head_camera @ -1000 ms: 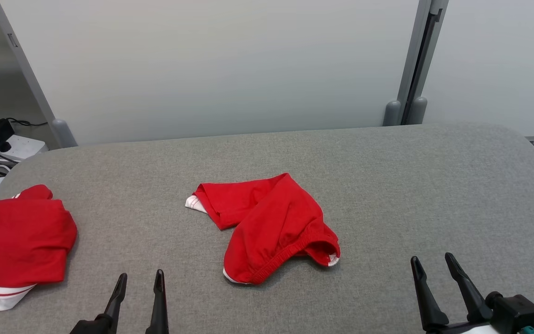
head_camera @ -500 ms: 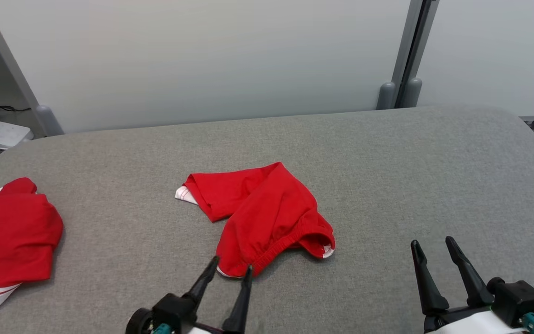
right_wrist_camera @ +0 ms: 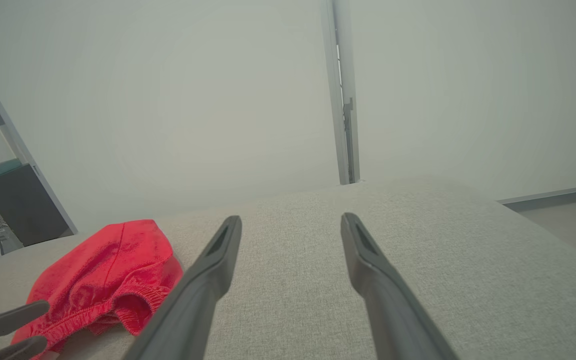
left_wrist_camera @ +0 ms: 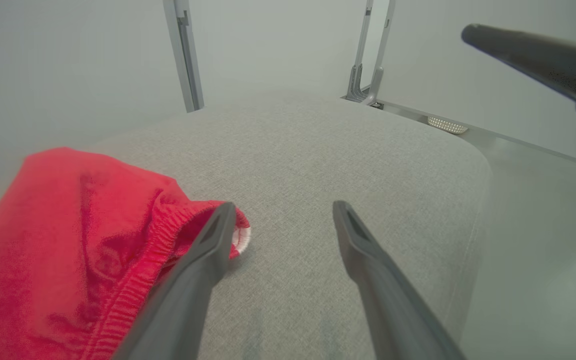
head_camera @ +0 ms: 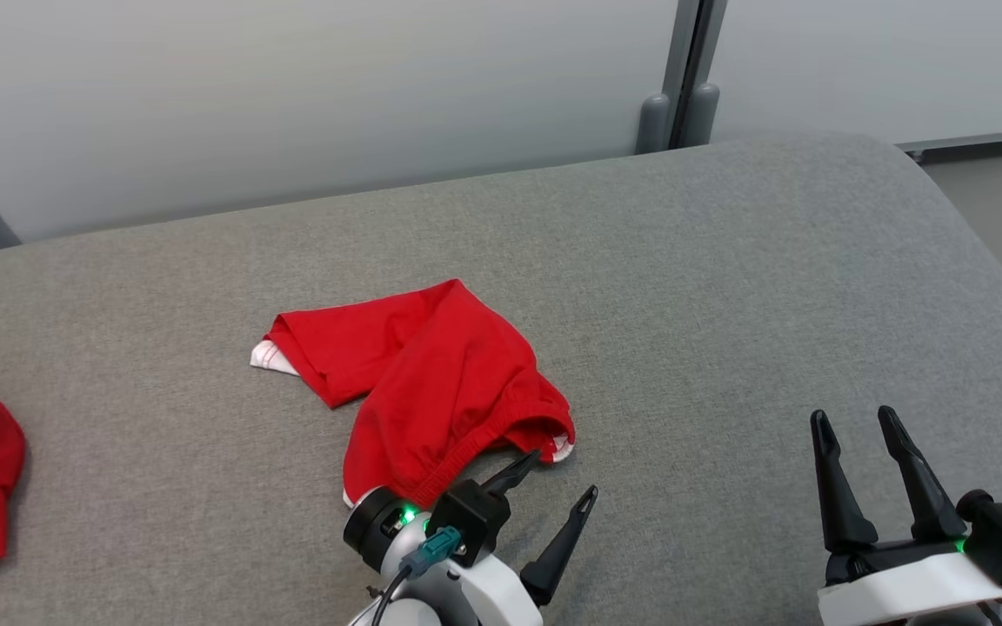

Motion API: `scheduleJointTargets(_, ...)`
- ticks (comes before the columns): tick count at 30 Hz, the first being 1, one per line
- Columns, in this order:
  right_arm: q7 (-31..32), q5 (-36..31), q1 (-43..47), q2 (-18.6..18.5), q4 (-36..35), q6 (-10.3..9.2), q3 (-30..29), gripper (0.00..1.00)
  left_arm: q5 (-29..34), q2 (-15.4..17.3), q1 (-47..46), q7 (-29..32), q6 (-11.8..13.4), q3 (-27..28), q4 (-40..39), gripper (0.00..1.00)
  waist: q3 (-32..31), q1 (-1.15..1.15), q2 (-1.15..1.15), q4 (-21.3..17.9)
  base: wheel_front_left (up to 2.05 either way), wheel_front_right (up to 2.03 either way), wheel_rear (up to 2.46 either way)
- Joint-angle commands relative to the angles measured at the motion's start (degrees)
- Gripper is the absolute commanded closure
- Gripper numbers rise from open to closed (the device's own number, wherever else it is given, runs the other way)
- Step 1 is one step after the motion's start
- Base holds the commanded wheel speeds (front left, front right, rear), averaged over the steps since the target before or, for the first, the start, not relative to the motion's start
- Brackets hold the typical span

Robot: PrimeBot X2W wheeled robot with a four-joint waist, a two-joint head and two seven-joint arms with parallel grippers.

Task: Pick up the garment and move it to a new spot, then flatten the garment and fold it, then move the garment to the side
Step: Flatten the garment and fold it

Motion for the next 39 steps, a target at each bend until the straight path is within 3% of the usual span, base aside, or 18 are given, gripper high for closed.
scheduleJointTargets(1,-0.8,0.4,-2.7,-0.9,-1.9,0.09,1.1,0.0,-1.2,0.0,-3.3,0.3,0.6,1.0,-0.3,0.0,1.0,0.0,0.0,-1.1,0.0,0.0,0.0)
scheduleJointTargets(8,-0.8,0.9,-4.4,-1.2,-2.2,0.09,1.9,0.0,-5.8,0.0,-11.0,2.4,4.2,-5.2,6.8,0.0,3.7,0.0,0.0,-4.0,0.0,0.0,0.0)
scheduleJointTargets(22,-0.8,2.1,-6.4,-1.2,-2.8,0.09,3.2,0.0,-10.1,0.0,-18.7,1.2,7.4,-14.0,18.8,0.0,5.9,0.0,0.0,-7.0,0.0,0.0,0.0)
scheduleJointTargets(39,-0.8,3.6,-7.1,-2.5,-3.4,0.09,4.9,0.0,-13.7,0.0,-20.7,-1.4,10.1,-18.9,23.8,0.0,6.0,0.0,0.0,-8.2,0.0,0.0,0.0)
